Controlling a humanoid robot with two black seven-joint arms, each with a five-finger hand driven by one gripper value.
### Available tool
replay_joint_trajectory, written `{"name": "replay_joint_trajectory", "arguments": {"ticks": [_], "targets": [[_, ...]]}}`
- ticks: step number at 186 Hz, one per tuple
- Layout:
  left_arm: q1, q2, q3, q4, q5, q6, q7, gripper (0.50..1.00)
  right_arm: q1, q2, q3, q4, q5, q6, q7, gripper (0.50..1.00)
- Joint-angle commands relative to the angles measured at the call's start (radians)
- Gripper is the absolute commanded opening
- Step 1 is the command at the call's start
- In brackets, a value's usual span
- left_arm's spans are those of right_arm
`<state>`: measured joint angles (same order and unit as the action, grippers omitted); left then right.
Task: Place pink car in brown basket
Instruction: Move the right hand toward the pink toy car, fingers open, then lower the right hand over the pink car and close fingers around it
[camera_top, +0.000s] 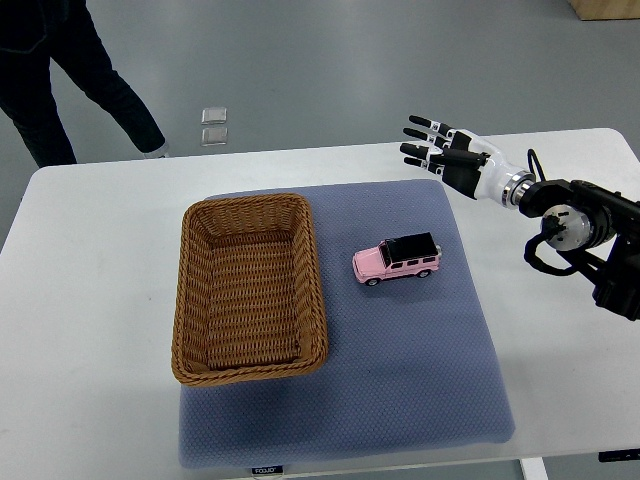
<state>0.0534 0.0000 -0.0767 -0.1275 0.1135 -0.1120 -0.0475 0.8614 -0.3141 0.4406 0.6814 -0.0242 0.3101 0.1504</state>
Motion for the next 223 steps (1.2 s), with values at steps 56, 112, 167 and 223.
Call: {"name": "replay_joint_trajectory", "arguments": {"ticks": [56, 112, 167, 223], "targets": [[-0.009, 0.0, -0.003, -0.004, 0.0, 0.002, 0.0, 1.0, 0.007, -0.003, -0.002, 0.003, -0.052, 0.012, 0.014, 0.919], [-0.012, 0.0, -0.003, -0.003, 0.0, 0.0, 0.0, 1.0, 0.03, -0.003, -0.008, 0.03, -0.324, 0.014, 0.092, 0.919], [-0.012, 0.0, -0.002, -0.003, 0.0, 0.002, 0.0, 1.0, 0.054, -0.054, -0.022, 0.064, -0.85, 0.069, 0.215, 0.917], [-0.012, 0.0, 0.0, -0.003, 0.0, 0.0, 0.0, 1.0, 0.126, -0.06, -0.088, 0.069, -0.962, 0.129, 0.229, 0.917]]}}
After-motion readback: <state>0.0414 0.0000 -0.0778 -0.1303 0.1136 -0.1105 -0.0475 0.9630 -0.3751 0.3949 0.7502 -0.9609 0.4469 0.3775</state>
